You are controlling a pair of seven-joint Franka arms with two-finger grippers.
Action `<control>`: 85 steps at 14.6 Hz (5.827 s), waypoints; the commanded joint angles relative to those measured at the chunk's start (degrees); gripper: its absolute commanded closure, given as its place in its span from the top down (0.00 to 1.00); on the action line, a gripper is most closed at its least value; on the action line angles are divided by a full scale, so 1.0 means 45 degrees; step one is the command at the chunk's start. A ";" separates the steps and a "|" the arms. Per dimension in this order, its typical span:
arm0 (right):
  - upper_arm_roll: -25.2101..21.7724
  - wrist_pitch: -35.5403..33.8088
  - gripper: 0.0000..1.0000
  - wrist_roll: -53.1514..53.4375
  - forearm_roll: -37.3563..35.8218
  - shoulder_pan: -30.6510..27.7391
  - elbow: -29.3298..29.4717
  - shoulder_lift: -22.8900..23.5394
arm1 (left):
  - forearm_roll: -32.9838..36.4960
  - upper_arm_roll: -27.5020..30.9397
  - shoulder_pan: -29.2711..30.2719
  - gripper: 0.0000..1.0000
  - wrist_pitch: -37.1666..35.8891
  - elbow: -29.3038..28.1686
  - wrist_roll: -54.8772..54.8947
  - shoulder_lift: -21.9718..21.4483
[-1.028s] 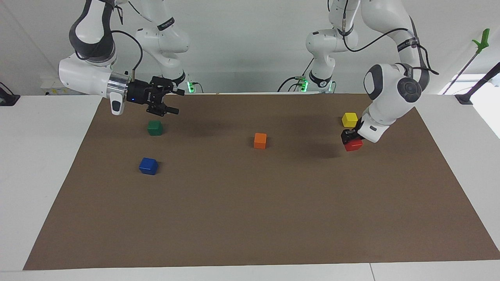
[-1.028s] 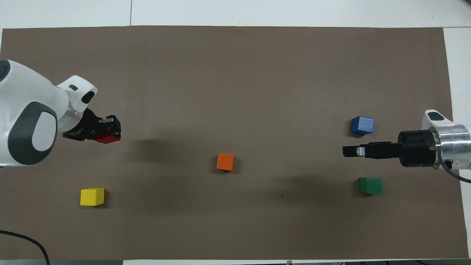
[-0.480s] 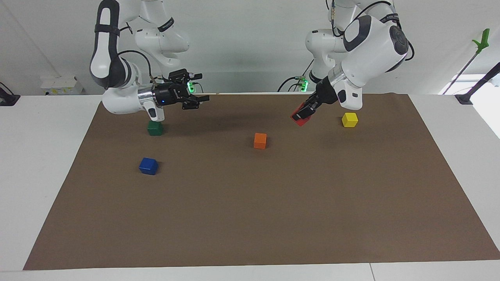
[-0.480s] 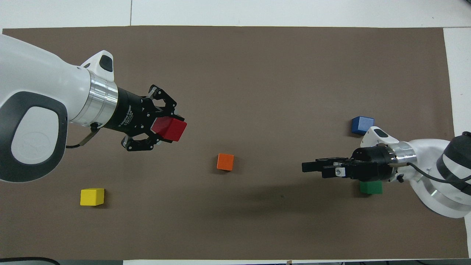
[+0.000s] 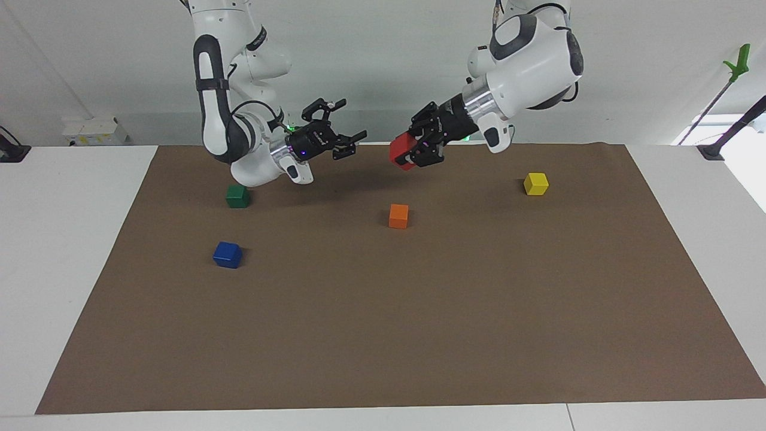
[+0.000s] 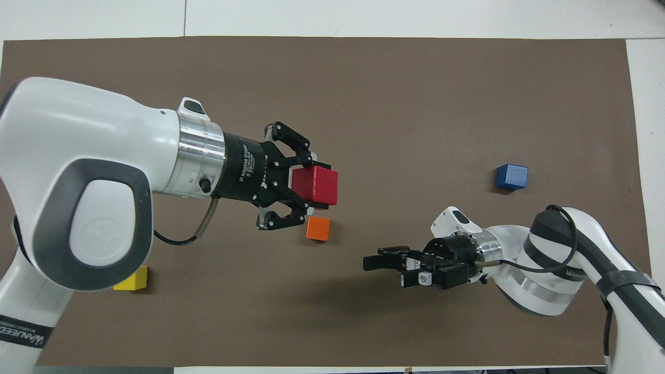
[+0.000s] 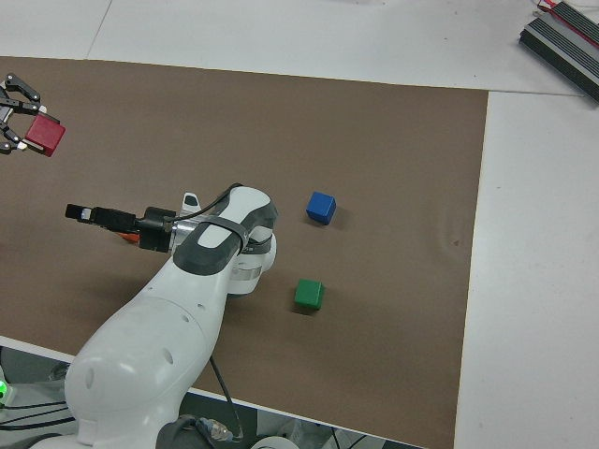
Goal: Transfer red block to right arm and stack on blue block
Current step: 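Lift the red cube with the left gripper while the right gripper approaches, then close the right gripper on the red cube held by the left gripper, then open the left gripper and withdraw it while the right gripper holds the cube, then carry the red cube with the right gripper toward the blue cube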
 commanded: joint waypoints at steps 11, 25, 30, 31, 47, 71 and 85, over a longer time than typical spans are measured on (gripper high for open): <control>-0.0012 -0.3144 1.00 -0.1985 0.1398 0.1306 0.0303 0.2563 | -0.0370 0.0169 -0.1933 0.00 0.1645 -0.3218 -0.0376 -0.2181; 0.0027 -0.3849 1.00 -0.2571 0.2920 0.1990 0.0615 0.3443 | -0.0370 0.0169 -0.2363 0.00 0.1410 -0.4410 -0.0278 -0.3411; 0.0027 -0.3946 1.00 -0.2687 0.4055 0.2693 0.0733 0.3678 | -0.0370 0.0169 -0.2500 0.00 0.1449 -0.4566 -0.0278 -0.3528; 0.0027 -0.3945 1.00 -0.2804 0.4055 0.2771 0.0713 0.3678 | -0.0370 0.0169 -0.2500 0.00 0.1469 -0.4566 -0.0278 -0.3528; -0.0012 -0.3340 0.00 -0.3059 0.3879 0.2752 0.0596 0.3736 | -0.0331 0.0267 -0.2286 1.00 0.1587 -0.4449 -0.0513 -0.3937; -0.0090 0.2750 0.00 0.1271 0.1223 0.0701 0.0850 -0.0928 | 1.1347 0.0286 0.4786 1.00 -0.4681 0.3064 1.7978 0.1115; -0.0110 0.5000 0.00 0.7426 -1.1264 -0.2969 0.4439 -0.3217 | 1.0880 0.2983 0.2031 1.00 -0.4002 -0.0377 2.0034 -0.0982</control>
